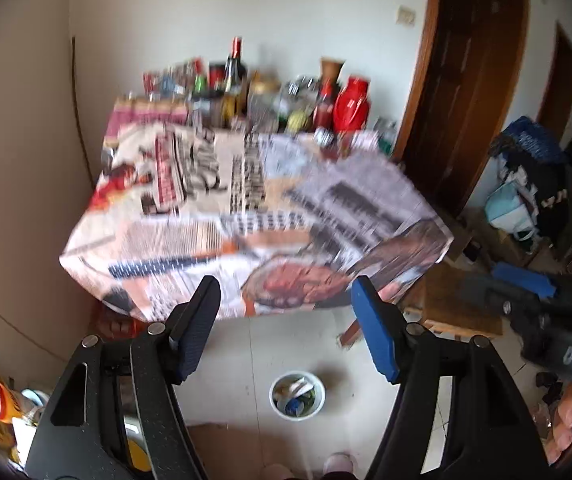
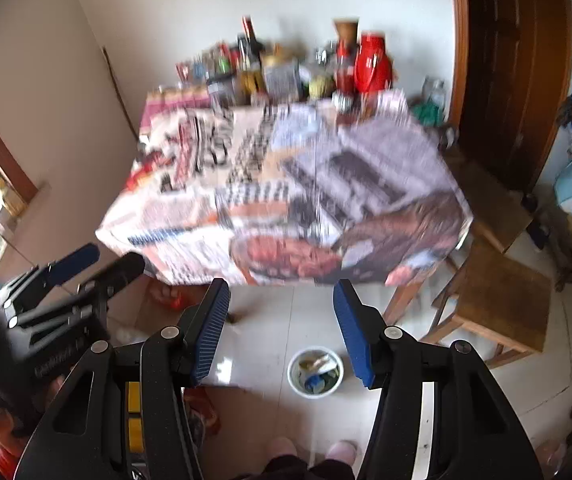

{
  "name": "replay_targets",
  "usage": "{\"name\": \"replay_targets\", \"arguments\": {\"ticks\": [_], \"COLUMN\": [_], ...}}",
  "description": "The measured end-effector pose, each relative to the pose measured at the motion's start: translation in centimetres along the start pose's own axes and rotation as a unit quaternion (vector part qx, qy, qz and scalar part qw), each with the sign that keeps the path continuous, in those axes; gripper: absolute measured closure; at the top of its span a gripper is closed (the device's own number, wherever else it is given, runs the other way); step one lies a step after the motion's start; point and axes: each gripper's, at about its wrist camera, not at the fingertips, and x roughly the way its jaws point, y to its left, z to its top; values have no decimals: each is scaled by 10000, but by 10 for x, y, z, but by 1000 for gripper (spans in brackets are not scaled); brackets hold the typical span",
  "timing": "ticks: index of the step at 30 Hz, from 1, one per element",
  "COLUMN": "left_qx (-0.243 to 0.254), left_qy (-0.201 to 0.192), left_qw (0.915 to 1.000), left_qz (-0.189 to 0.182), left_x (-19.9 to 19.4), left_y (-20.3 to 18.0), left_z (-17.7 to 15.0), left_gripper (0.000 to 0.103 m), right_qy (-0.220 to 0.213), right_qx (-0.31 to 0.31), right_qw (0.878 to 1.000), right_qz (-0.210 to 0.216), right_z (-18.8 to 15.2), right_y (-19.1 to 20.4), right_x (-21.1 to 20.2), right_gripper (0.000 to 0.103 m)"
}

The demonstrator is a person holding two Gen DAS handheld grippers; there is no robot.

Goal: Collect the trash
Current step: 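Raise both open grippers back toward the table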

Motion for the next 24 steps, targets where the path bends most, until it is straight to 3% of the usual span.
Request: {"name": "replay_targets", "arguments": {"ticks": [5, 12, 17, 21, 24], "left_qx": [42, 254, 209, 276, 254], "left_qy": [-305, -592, -648, -827, -883], "left_qw": [9992, 9971, 9968, 9956, 9952], "left_qz": [-249, -411, -429, -335, -334], "left_x": [-48, -77, -72, -62, -46], "left_y": [2, 5, 6, 2, -2], "left_z": [17, 40, 62, 76, 93], "left_gripper": [36, 35, 29, 18, 18], "right_qy": [-543, -1155, -1542, -1682, -1746], "right_qx": [57, 75, 10, -84, -93], "right_qw": [9985, 9921, 9852, 9806, 9788], "right_qz": [-103, -481, -750, -1001, -1067], "right_z": [17, 30, 41, 60, 77], "right_y": [13, 24, 21, 17, 7], "right_x": [-47, -89, -103, -94, -86], "right_gripper": [52, 47, 23, 22, 22]}}
